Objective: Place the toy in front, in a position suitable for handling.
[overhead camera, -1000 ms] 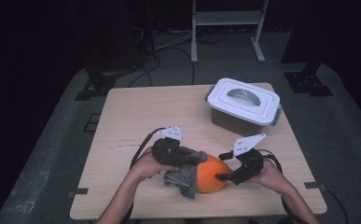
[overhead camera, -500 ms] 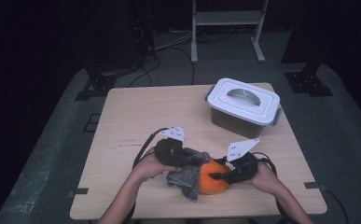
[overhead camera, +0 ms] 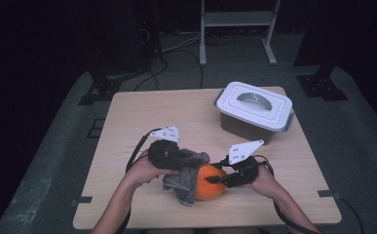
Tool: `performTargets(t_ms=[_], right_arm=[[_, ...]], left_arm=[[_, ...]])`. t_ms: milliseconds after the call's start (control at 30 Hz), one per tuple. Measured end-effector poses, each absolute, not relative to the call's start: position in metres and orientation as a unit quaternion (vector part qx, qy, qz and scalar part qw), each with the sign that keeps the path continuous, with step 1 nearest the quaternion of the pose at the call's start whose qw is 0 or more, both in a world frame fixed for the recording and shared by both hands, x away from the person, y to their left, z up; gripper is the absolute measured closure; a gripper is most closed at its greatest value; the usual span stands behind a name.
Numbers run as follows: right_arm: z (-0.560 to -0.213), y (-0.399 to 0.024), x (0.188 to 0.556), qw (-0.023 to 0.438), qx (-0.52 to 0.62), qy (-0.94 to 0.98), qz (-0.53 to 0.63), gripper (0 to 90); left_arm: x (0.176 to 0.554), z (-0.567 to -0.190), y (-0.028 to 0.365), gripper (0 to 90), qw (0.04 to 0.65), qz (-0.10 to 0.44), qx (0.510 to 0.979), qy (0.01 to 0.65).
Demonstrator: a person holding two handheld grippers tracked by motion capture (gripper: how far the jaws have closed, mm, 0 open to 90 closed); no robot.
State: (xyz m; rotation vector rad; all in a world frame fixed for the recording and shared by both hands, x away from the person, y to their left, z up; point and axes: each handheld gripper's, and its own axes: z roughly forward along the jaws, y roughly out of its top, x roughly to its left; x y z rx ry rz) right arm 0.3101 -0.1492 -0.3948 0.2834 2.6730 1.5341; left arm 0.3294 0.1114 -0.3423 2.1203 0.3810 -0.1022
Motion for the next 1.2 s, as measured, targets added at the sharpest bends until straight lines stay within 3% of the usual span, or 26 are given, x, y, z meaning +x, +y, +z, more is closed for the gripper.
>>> performTargets(t_ms=[200, 767, 1200], right_arm=[[-0.409, -0.148, 0.316, 0.002, 0.083, 0.868, 0.489, 55.5], [-0.422, -0.195, 0.318, -0.007, 0.102, 0.870, 0.482, 50.8], [-0.418, -0.175, 0.304, 0.014, 0.065, 0.885, 0.461, 50.6]], left_arm=[[0.331, -0.360, 0.114, 78.0, 0.462, -0.047, 0.870, 0.168], [0.335, -0.376, 0.109, 77.9, 0.439, -0.052, 0.878, 0.182], [0.334, -0.358, 0.090, 77.9, 0.446, -0.046, 0.880, 0.157]])
